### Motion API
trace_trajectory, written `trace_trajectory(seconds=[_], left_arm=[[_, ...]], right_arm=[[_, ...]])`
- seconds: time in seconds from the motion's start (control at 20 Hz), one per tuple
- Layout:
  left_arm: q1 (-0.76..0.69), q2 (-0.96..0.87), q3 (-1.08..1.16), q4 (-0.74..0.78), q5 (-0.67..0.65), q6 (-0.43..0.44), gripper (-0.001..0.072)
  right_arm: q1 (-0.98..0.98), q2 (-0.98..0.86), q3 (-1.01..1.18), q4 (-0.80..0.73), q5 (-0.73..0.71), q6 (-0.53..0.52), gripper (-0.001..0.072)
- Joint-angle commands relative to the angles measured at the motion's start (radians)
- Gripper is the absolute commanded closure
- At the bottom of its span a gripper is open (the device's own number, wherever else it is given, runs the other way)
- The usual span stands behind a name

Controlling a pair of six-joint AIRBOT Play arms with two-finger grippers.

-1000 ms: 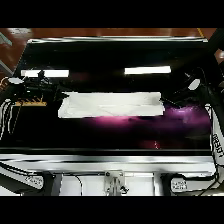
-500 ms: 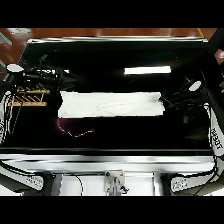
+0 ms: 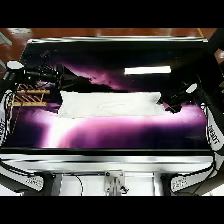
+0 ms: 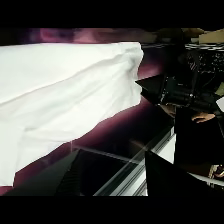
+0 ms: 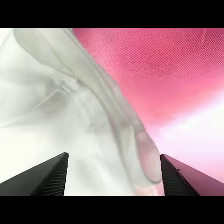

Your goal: Fold the shirts.

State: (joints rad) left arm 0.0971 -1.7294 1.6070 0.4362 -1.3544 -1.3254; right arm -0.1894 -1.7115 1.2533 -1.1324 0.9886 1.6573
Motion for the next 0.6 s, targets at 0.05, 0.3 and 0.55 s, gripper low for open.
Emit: trace_trajectory(seconds=[0.05,0.3,0.55], left_arm=[[-0.001,0.013,0.002,-0.029,-0.001,0.008,0.0269],[-0.003,0.042,0.002,-0.029,0.008,0.023,0.0331],[-0.105,0.04,0.001,-0.015,0.056,0.043,0.0664]], right_arm=[[0.0,-0.031,0.0,0.057,0.034,0.013,0.0153],[0.0,0.011,0.014,0.178,0.016,-0.162,0.0652],[0.0,0.272,0.031,0.186,0.065,-0.253,0.0653]])
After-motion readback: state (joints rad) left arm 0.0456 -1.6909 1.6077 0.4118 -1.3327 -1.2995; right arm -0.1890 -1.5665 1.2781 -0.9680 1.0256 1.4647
